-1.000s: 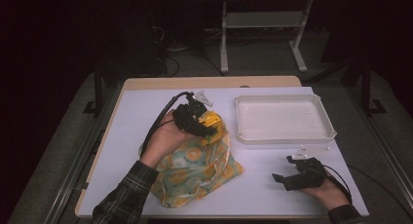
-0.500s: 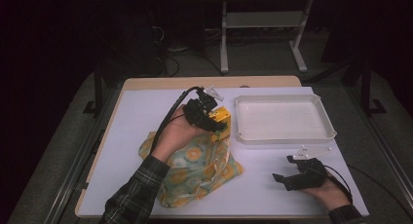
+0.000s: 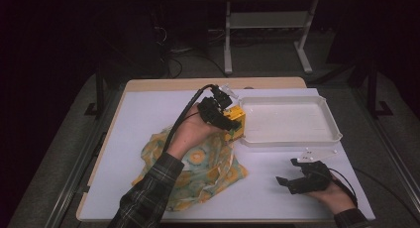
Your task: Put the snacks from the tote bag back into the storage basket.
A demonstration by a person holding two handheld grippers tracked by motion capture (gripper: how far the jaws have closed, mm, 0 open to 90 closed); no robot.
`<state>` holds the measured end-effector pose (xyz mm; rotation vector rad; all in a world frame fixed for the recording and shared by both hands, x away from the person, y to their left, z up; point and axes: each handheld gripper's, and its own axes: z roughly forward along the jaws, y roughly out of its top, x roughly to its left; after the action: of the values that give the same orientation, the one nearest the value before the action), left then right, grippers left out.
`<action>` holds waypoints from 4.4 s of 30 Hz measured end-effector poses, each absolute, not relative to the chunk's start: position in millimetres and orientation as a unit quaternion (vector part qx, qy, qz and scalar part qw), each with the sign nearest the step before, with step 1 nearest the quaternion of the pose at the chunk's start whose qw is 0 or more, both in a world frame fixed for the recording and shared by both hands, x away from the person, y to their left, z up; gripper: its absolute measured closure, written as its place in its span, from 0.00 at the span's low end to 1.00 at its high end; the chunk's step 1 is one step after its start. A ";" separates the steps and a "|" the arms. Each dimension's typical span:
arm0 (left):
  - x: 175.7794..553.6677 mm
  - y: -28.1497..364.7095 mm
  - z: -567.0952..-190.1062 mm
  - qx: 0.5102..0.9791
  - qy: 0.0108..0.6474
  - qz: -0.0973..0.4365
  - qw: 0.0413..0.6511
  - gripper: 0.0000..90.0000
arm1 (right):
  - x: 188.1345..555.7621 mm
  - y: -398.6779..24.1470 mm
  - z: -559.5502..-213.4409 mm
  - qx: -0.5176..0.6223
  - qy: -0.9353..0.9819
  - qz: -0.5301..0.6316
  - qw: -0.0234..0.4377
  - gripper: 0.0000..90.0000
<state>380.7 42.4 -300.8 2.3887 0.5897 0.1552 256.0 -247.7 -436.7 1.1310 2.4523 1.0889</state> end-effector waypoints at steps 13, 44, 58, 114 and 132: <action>390.8 23.2 -307.2 0.913 0.221 0.062 0.337 0.60 | 258.1 -247.8 -437.3 0.378 0.841 0.371 0.114 0.15; 412.5 -26.8 -334.8 0.906 0.218 0.059 0.359 0.60 | 258.8 -248.2 -437.3 0.383 0.839 0.371 0.110 0.15; 419.9 -36.9 -349.2 0.905 0.221 0.054 0.359 0.60 | 259.7 -249.1 -437.5 0.377 0.840 0.374 0.113 0.15; 424.0 -34.6 -384.9 0.912 0.241 0.055 0.326 0.43 | 263.9 -249.8 -438.8 0.377 0.839 0.377 0.111 0.15; 406.0 -7.8 -358.0 0.916 0.227 0.056 0.325 0.25 | 260.9 -249.9 -437.9 0.378 0.841 0.371 0.115 0.15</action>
<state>406.0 -7.8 -358.0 2.4019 0.5962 0.1469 260.9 -249.9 -437.9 1.1086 2.4635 1.0860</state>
